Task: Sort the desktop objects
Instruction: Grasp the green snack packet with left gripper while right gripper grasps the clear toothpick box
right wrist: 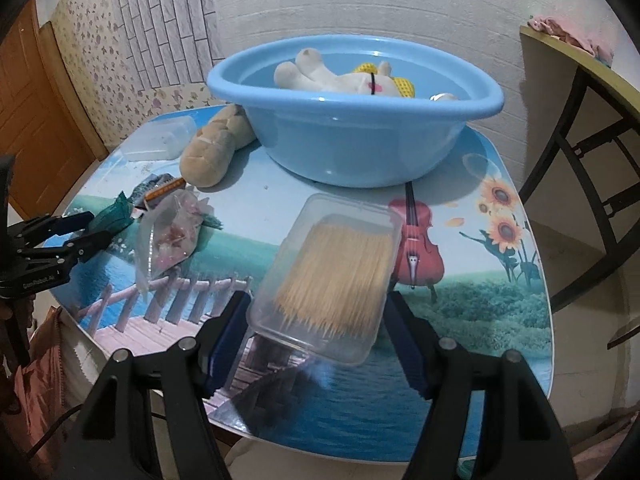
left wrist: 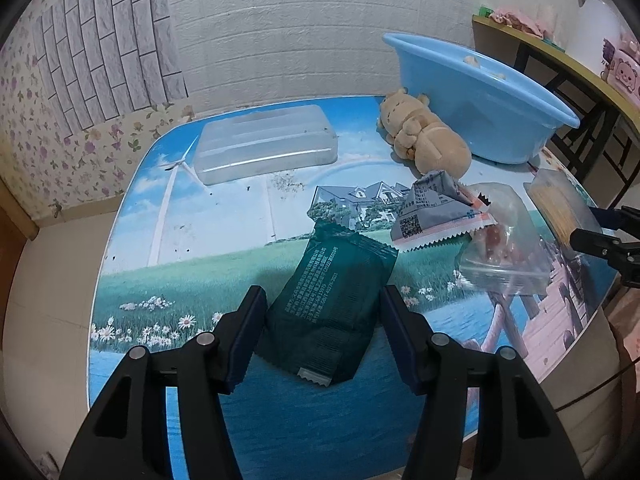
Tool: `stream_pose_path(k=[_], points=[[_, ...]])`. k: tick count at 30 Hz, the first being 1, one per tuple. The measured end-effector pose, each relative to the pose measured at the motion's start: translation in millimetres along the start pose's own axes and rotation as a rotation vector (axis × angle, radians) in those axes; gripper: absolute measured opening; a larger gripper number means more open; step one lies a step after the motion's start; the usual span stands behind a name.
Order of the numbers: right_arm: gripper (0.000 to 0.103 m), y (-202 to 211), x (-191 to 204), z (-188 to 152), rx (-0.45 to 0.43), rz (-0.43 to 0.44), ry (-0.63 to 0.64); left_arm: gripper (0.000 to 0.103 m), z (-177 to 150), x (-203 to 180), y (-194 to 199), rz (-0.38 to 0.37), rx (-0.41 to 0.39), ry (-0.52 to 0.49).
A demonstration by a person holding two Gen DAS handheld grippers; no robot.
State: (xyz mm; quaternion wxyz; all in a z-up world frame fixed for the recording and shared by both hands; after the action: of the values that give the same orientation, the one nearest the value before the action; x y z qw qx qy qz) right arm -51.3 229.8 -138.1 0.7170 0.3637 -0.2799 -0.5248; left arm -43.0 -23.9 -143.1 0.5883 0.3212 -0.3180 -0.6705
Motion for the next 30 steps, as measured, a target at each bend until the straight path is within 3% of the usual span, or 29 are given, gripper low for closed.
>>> stream_pose_path(k=[6,17,25,27,28,30], points=[[0.068,-5,-1,1,0.0,-0.008,-0.009,0.059,4,-2,-4,-0.005,-0.011,-0.007],[0.07,-16,-2,2,-0.019,-0.014,-0.01,0.069,11,-4,-11,-0.012,-0.047,-0.015],[0.072,-18,-4,1,-0.067,-0.036,-0.012,0.069,11,-5,-10,-0.013,-0.073,-0.012],[0.071,-17,-4,1,-0.071,-0.036,-0.012,0.065,11,-5,-10,-0.015,-0.073,-0.012],[0.069,-16,-4,2,-0.073,-0.029,-0.014,0.053,11,-6,-9,-0.017,-0.077,-0.015],[0.068,-15,-6,2,-0.077,-0.014,-0.031,0.05,11,-7,-8,-0.014,-0.078,-0.015]])
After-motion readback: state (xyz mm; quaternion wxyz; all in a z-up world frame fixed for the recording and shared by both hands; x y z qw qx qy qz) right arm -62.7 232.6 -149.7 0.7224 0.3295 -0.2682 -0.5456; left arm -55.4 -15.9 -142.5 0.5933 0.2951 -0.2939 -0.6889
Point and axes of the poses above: each gripper's, at about its wrist camera, not at the fingertips, and y roughly against the way its jaws point, x to its left, z to its top, the point moved 6 cm from there along -y, roughly the way its jaws point, and after that the axes turned 4 degrees about y, right-handed, at the moved point
